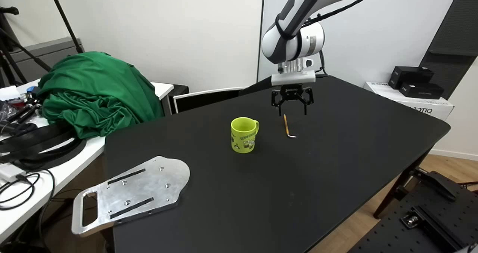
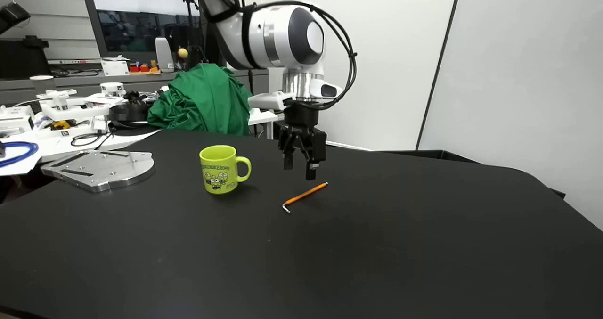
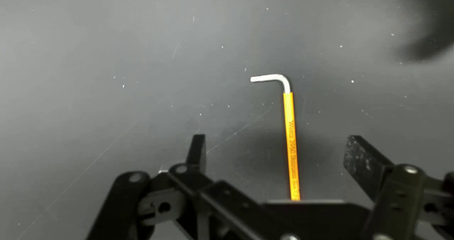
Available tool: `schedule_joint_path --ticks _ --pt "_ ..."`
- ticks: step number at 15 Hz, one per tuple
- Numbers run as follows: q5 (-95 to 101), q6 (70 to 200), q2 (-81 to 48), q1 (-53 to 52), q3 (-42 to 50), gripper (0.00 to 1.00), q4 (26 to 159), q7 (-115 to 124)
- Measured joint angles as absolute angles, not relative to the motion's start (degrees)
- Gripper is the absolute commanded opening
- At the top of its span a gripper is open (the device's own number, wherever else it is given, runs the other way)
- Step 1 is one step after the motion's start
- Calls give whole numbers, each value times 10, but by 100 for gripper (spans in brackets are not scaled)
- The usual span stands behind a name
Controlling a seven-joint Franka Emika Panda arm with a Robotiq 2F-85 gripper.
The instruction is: Put the orange object into the green cup
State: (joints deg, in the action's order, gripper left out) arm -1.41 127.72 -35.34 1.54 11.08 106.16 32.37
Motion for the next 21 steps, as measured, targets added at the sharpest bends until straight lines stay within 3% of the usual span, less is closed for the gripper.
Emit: schedule_joint_path --ticks 11,17,18,19,21 --pt "-66 1302 -379 32 110 100 1082 305" --pt "-72 1397 -397 37 110 100 1101 291" --pt "-77 1410 -399 37 109 75 1104 289" --pt "-81 1420 -402 36 108 74 1107 287" --pt "-86 1439 -404 35 106 60 1112 284"
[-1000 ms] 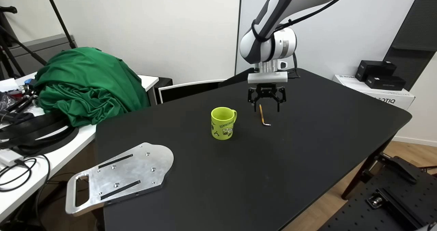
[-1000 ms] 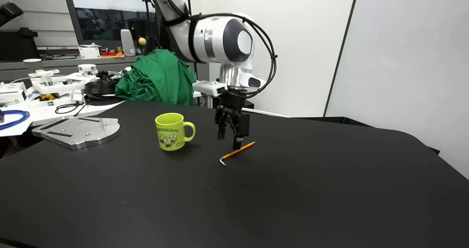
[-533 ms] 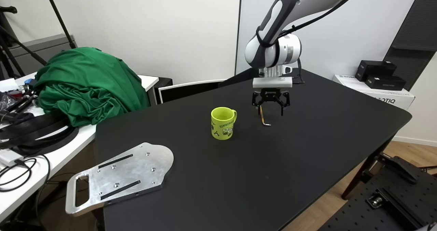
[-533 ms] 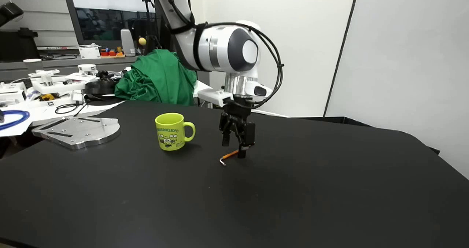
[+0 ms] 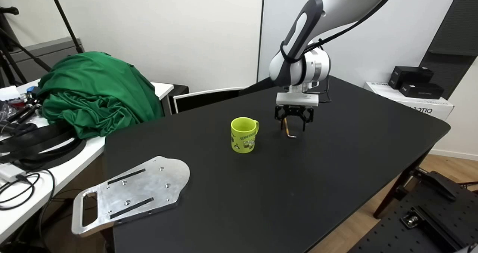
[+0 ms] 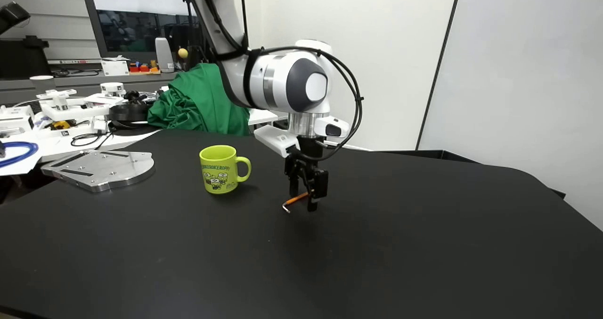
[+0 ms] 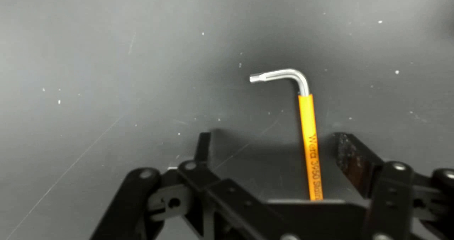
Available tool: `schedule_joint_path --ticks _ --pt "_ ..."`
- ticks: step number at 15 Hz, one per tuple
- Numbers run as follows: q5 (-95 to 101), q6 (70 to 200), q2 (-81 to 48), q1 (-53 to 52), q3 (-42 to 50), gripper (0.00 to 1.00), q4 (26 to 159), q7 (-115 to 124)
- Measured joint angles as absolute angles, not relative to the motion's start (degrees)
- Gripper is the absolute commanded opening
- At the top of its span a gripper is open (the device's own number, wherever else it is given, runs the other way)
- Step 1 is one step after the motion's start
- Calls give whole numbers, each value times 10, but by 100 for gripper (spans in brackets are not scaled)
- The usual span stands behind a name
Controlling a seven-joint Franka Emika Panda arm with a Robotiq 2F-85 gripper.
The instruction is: Put the orange object into the green cup
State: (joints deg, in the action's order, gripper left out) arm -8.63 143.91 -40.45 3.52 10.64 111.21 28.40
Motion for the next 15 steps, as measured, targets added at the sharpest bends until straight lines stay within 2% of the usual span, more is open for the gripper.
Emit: schedule_joint_path --ticks 8,10,15 --pt "-102 1472 -403 25 101 5 1115 282" --pt "-102 1474 -402 25 102 0 1115 282" --pt "-104 1422 -400 30 109 2 1102 284"
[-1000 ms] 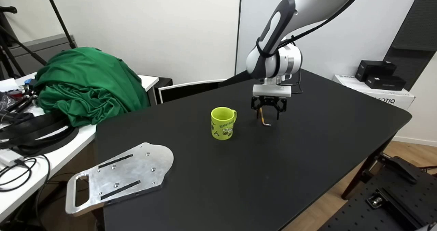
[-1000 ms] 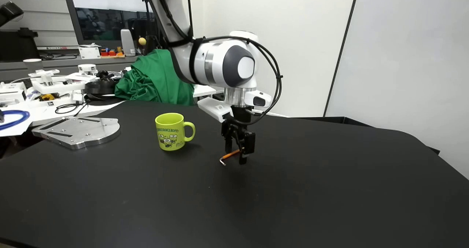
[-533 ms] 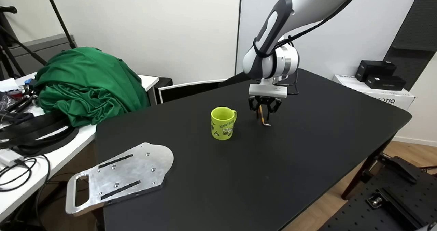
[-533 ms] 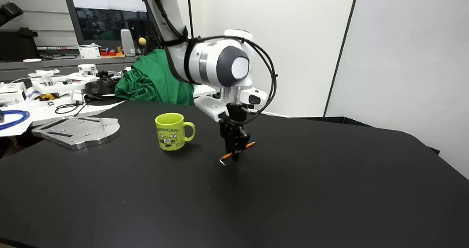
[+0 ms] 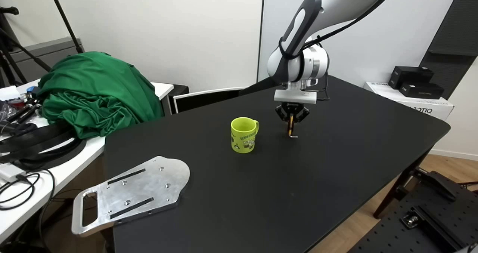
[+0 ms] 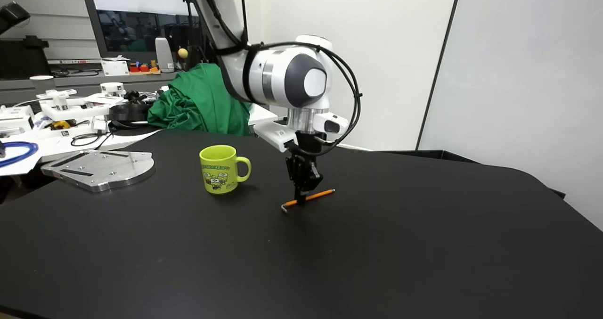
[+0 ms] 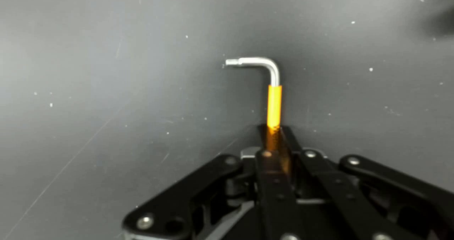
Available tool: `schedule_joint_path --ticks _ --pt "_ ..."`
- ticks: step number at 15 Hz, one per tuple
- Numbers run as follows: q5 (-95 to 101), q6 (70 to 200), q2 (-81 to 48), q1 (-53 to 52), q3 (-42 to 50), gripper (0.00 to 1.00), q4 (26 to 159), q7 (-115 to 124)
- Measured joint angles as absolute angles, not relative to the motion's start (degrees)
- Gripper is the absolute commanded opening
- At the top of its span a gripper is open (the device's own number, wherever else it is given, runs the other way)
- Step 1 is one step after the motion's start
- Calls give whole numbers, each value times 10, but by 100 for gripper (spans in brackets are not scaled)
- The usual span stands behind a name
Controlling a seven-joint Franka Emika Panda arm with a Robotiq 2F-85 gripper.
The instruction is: Put the orange object into the green cup
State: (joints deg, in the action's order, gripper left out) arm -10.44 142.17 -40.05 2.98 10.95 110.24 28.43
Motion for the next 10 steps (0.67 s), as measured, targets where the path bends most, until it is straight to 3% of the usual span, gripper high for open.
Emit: schedule_joint_path --ticks 7,10 --pt "-104 1280 -401 31 131 2 1011 323" --pt "-128 1156 -402 40 127 2 945 348"
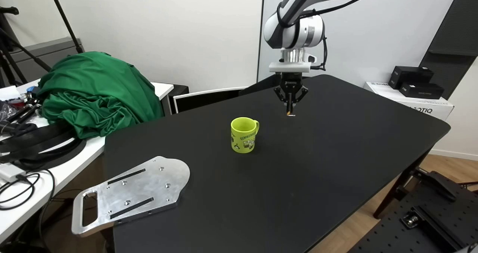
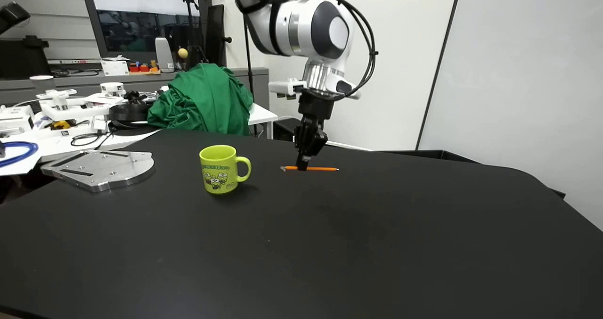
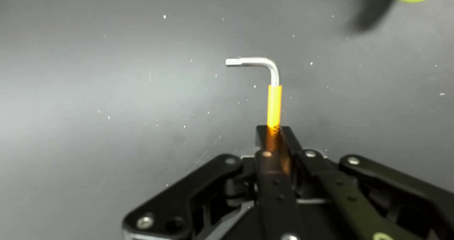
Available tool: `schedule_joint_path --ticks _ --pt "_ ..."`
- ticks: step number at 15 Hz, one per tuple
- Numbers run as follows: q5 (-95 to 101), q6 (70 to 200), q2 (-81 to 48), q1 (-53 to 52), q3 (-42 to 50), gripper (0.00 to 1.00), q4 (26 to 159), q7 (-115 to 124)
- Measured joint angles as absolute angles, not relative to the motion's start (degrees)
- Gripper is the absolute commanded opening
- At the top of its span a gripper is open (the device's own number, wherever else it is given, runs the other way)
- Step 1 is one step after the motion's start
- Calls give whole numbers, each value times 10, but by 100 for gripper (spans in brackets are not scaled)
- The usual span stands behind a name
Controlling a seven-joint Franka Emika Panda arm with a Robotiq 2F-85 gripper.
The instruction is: Put the orange object into the green cup
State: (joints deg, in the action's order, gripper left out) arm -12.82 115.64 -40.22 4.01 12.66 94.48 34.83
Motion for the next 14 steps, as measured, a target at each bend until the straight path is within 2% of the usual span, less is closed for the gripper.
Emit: schedule_joint_path --ticks 8,14 --pt "-217 811 -470 98 91 2 753 364" --pt "-342 627 -568 139 57 2 610 438"
